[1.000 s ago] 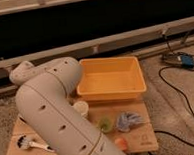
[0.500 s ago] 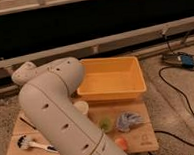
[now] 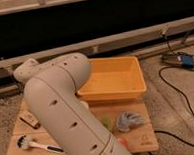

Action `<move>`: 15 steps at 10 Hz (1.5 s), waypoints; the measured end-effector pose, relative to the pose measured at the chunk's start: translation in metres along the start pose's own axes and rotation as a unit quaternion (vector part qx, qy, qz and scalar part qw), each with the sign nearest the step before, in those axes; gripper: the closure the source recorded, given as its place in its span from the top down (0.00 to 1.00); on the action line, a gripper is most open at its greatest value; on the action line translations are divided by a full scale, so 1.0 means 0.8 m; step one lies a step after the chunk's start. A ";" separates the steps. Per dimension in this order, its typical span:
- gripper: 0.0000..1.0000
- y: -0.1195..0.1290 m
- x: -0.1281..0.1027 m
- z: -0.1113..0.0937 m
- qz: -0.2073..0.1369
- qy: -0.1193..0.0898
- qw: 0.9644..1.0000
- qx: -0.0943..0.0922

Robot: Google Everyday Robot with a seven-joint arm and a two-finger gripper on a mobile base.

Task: Place banana in metal cup

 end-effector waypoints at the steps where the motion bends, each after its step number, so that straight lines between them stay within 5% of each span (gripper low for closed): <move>1: 0.00 -0.005 -0.001 -0.019 -0.007 -0.009 1.000 -0.005; 6: 0.00 -0.062 -0.022 -0.095 -0.032 -0.075 0.996 -0.042; 11: 0.00 -0.131 -0.051 -0.121 -0.066 -0.121 0.988 -0.074; 15: 0.00 -0.186 -0.059 -0.127 -0.046 -0.140 0.987 -0.066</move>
